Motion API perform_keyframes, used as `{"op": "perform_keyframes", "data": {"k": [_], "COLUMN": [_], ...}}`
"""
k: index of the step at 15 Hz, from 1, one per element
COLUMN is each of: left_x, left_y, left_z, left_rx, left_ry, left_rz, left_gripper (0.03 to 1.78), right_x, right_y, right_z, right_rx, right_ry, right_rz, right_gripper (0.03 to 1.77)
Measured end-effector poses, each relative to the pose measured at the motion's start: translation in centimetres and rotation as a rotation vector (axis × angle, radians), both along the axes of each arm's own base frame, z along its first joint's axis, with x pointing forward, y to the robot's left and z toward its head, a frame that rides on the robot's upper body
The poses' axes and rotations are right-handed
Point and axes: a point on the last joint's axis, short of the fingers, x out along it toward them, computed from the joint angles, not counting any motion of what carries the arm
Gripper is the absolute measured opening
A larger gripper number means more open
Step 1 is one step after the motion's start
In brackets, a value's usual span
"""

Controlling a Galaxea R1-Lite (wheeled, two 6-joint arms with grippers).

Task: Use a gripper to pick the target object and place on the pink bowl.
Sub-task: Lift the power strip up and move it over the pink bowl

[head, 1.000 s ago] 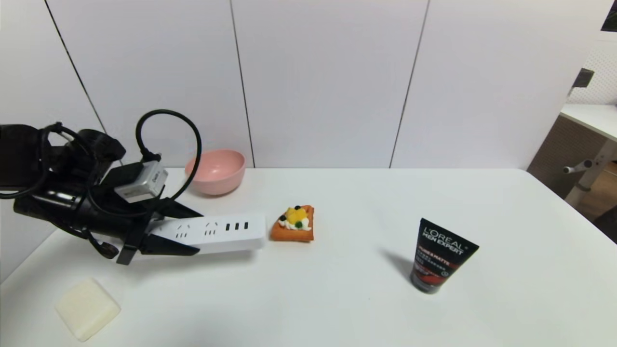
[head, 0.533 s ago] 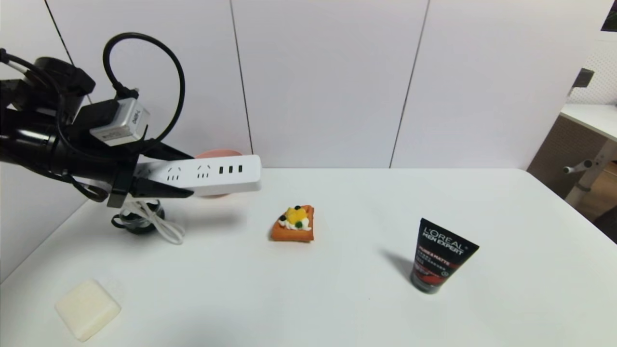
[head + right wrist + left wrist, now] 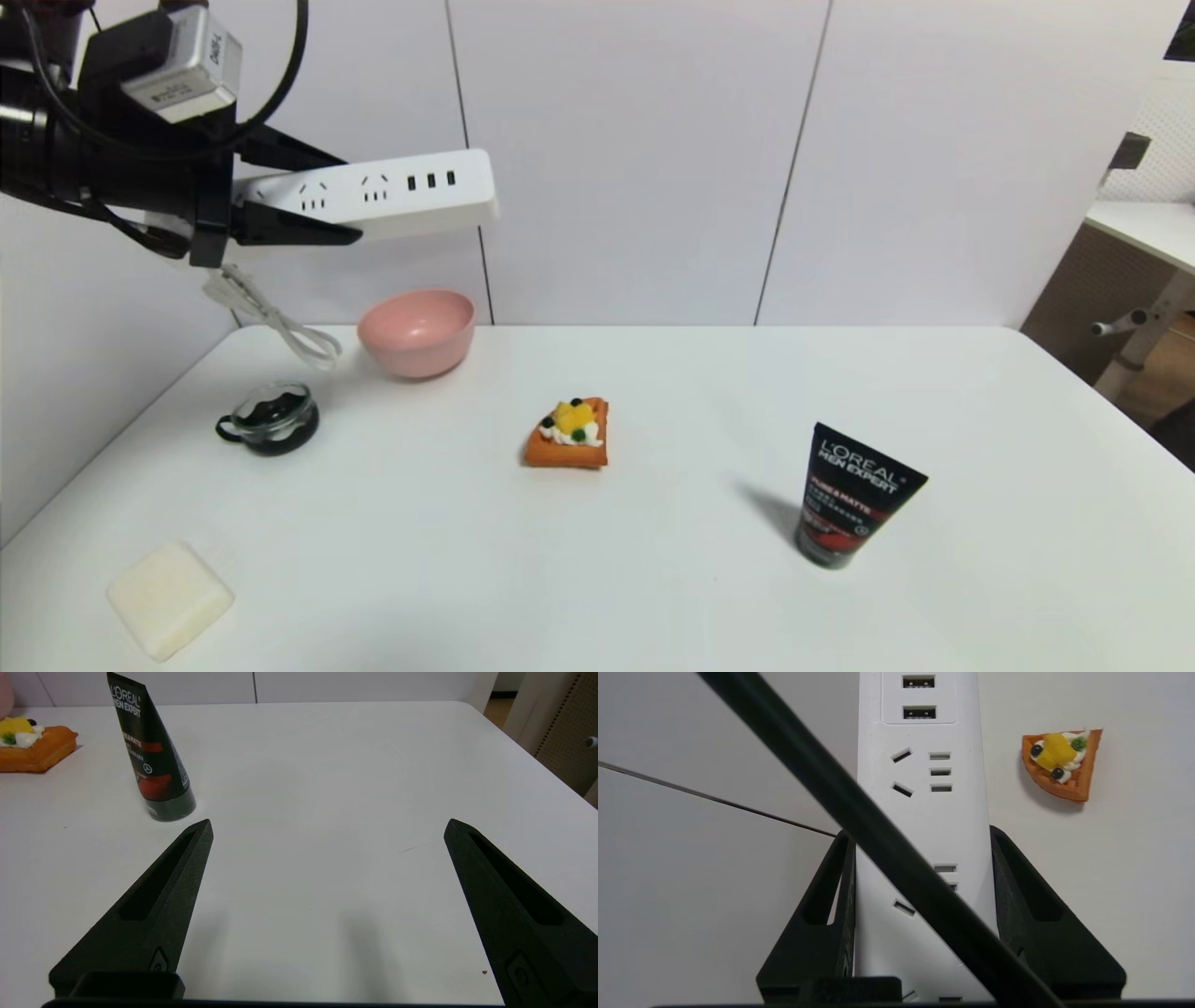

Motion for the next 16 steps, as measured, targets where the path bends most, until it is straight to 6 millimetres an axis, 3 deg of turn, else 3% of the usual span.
{"op": "perform_keyframes", "data": {"k": [5, 9, 16], "left_x": [0.6, 2.6, 7.7], "left_y": [-0.5, -1.0, -2.5], "left_z": [1.7, 2.4, -0.1], "left_rx": [-0.029, -0.071, -0.108], "left_ry": [-0.063, -0.168, -0.213], "left_rz": [0.033, 0.049, 0.040], "left_gripper": [0.85, 0.85, 0.85], "right_x": [0.0, 0.0, 0.0], "right_y": [0.0, 0.0, 0.0], "right_z": [0.0, 0.0, 0.0], "right_rx": [0.001, 0.000, 0.001], "right_ry": [0.000, 0.000, 0.000], "right_rz": [0.000, 0.000, -0.001], "right_gripper": [1.71, 1.71, 1.71]}}
